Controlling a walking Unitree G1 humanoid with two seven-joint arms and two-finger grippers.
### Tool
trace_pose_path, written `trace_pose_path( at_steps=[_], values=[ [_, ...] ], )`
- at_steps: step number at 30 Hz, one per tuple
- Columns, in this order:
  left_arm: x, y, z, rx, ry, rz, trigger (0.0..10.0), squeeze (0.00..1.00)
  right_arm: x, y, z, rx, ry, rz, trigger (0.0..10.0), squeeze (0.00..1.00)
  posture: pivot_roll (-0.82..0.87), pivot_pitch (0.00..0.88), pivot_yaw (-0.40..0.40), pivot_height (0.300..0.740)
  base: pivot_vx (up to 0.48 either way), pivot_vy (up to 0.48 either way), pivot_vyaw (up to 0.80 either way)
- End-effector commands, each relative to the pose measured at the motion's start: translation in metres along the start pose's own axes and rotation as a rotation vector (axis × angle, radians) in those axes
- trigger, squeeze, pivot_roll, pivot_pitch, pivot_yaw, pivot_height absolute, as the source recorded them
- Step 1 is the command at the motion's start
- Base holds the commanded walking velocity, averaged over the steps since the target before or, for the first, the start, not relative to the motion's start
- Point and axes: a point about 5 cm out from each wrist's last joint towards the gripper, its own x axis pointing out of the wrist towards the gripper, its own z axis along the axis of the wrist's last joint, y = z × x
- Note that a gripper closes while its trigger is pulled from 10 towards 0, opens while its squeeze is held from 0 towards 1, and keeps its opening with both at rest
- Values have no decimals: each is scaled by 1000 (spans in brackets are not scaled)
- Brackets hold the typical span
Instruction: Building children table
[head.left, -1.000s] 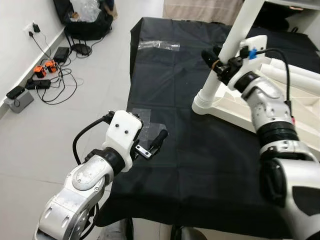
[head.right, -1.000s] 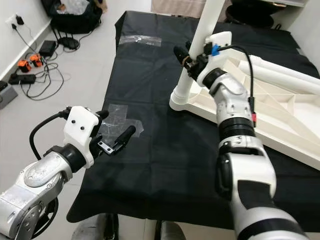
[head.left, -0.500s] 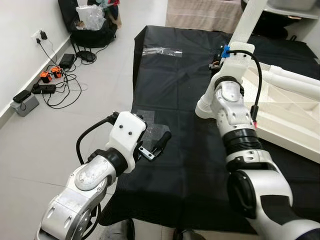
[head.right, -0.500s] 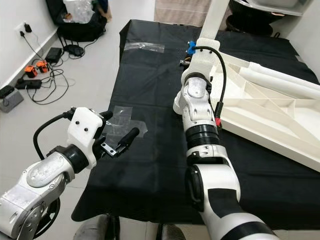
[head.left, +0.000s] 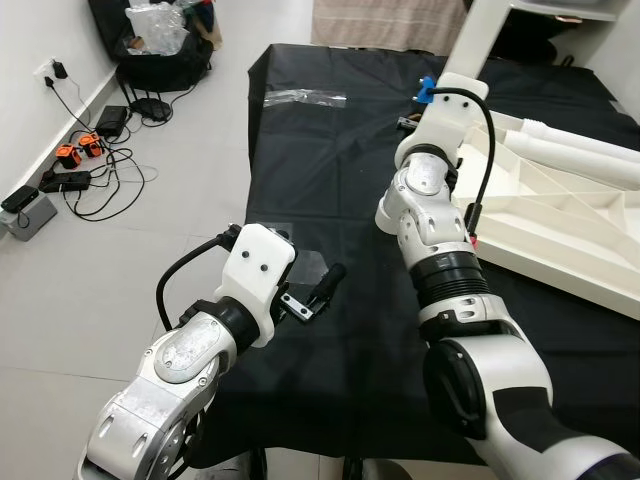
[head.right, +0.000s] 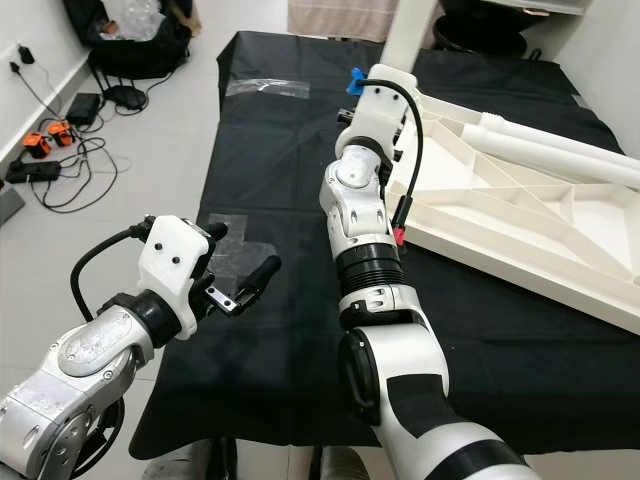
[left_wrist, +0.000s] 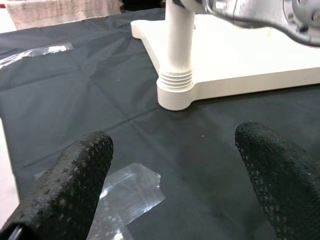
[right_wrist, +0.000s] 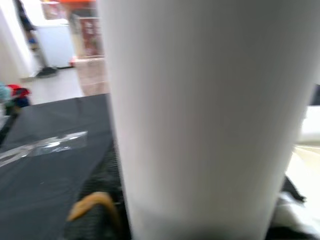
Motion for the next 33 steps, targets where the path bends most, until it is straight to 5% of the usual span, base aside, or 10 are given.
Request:
trace_pose_path(
  at_steps=[1,9,10,11,16,22,25,26,33],
  values=[
    [-1,-3,-3,-3,14,-6,10000,0,-3,2,-1,-12,-12,30,10000,1000,92,202,-66,740,0,0,0],
    [0,-3,-4,-5,19,-11,10000,0,-4,-8,10,32,-78,63,10000,1000,92,198,-59,740,0,0,0],
    [0,-2,-4,-4,18,-9,10000,0,-1,-11,13,45,-84,85,10000,306,92,198,-59,740,0,0,0],
    [0,-1,-4,-7,18,-8,10000,0,1,-15,16,42,-90,99,10000,0,92,198,-59,740,0,0,0],
    [0,-1,-4,-4,18,-6,10000,0,6,-26,21,35,-101,134,10000,0,84,199,-60,740,0,0,0],
    [0,0,-4,-1,16,-3,10000,0,12,-37,19,123,-62,386,10000,0,84,199,-60,740,0,0,0],
    [0,0,-3,0,14,-1,10000,0,14,-45,22,140,-69,418,10000,0,87,199,-58,740,0,0,0],
    [-1,1,-3,2,14,1,10000,0,17,-51,26,164,-73,542,10000,0,87,199,-58,740,0,0,0],
    [-1,0,-3,2,13,-2,10000,0,23,-56,30,148,-54,756,10000,0,92,194,-61,740,0,0,0]
  ],
)
